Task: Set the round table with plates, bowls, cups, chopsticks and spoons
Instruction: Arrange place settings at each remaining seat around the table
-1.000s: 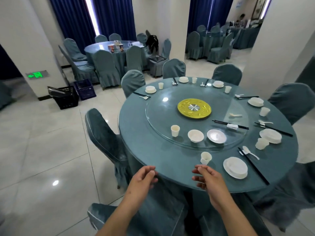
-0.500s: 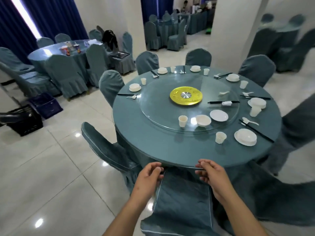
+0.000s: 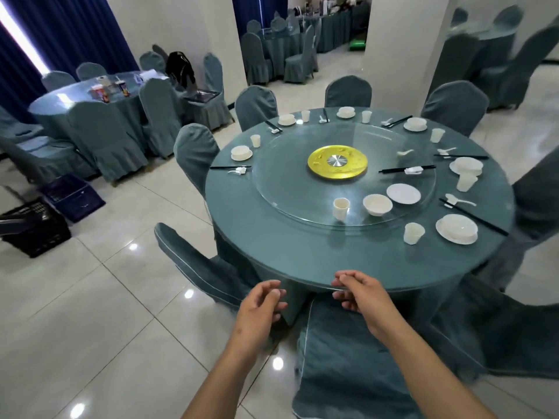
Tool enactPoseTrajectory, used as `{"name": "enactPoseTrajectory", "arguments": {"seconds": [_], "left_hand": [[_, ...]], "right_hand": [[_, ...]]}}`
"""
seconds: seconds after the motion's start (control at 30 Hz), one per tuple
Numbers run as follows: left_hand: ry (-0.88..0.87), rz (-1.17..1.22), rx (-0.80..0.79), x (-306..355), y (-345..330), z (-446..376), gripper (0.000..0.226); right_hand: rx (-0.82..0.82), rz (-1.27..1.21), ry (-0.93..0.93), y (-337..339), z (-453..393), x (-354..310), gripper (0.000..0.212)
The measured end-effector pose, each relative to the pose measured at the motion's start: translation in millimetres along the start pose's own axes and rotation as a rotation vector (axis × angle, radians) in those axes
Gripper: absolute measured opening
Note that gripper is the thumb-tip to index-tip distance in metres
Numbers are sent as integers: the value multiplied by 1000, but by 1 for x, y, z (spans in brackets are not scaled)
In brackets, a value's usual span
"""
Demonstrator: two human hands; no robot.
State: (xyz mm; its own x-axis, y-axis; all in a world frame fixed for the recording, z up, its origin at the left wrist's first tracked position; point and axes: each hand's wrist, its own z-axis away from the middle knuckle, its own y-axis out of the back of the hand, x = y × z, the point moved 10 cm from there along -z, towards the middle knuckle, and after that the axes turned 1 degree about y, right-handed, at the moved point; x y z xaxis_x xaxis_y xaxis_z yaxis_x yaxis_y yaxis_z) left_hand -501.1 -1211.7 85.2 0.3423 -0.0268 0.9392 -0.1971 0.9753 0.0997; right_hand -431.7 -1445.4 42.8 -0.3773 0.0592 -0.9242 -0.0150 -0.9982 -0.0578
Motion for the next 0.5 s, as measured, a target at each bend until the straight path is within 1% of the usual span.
{"name": "enactPoseTrajectory", "arguments": {"seconds": [0.13,0.3,0.43,0.47,0.5], "left_hand": [[-9,8,1,11,50,-41,19],[-15,-24,-85,13,112,-88,17],[-9,-49,-122,24,156,-122,16],[-15,-72,-156,28,170,-138,16],[-20,-77,-163,28,174,-143,15]], "right_hand": [[25,-1,7,-56,-25,-9,14],[99,-27,-5,-126,-50,2,14],[142,-50,-7,-175,-60,-6,15],[172,-69,-1,-191,-65,-8,15],[165,-71,-6,-197,-63,-8,15]]}}
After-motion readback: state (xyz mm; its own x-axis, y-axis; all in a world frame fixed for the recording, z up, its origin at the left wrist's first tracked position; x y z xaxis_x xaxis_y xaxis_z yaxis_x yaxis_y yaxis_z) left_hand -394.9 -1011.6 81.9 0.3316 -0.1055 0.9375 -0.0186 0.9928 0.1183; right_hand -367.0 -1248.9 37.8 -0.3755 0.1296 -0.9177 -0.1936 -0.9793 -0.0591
